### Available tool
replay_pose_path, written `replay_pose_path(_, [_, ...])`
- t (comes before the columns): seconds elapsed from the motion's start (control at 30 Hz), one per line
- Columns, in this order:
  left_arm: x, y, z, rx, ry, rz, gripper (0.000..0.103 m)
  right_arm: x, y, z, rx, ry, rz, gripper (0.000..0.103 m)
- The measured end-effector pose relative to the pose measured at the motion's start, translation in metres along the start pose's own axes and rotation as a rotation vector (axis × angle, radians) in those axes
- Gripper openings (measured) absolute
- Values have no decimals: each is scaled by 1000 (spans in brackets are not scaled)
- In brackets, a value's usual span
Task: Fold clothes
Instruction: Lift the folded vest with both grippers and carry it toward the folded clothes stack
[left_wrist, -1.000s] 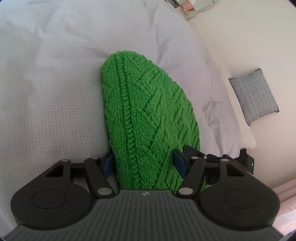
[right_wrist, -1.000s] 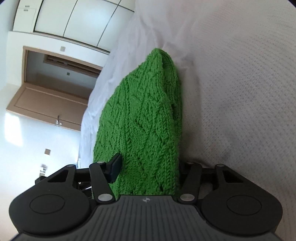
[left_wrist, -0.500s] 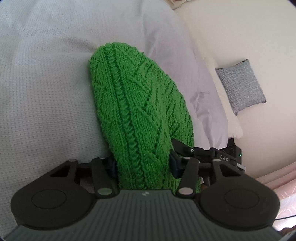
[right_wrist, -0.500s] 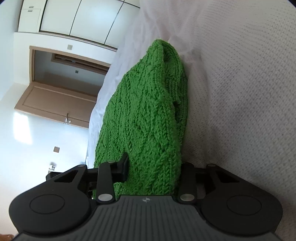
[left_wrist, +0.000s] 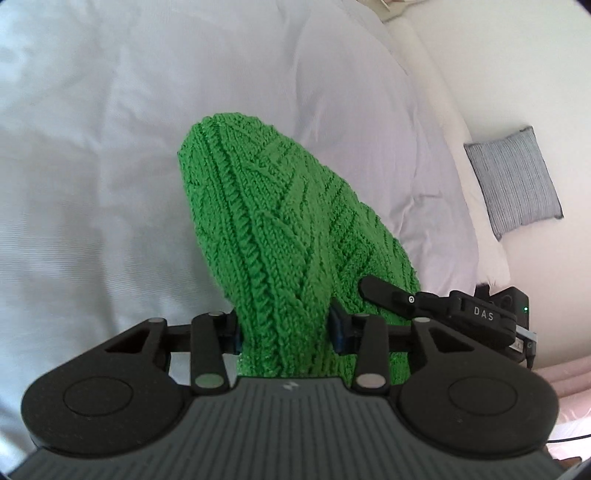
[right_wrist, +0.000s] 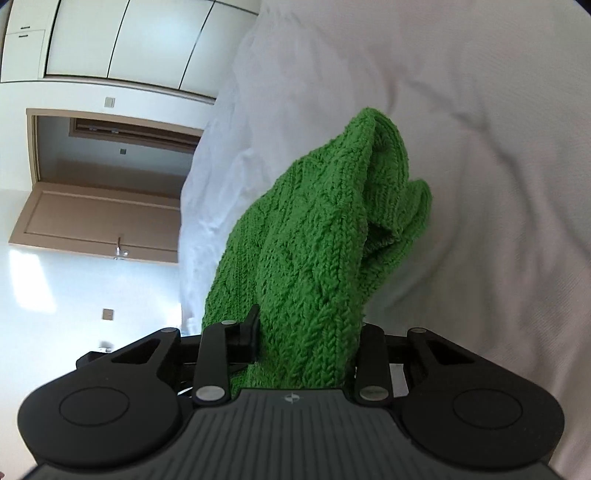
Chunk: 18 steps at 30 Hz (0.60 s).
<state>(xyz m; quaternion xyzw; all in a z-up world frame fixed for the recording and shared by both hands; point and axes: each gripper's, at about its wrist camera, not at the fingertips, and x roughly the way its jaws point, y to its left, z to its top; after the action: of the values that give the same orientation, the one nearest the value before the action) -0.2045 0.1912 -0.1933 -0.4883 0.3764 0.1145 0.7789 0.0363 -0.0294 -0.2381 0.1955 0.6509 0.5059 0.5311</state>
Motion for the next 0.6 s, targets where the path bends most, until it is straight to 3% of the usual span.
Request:
replay_pose_path(0.27, [-106, -21, 5, -50, -67, 53, 36, 2, 106, 3, -32, 64, 25, 33])
replay_pose_path(0.43, [-161, 7, 11, -38, -92, 37, 36, 27, 161, -4, -75, 55, 22, 33])
replay_pose_path(0.6, [-224, 47, 23, 52, -68, -7, 36, 56, 211, -49, -95, -34, 24, 33])
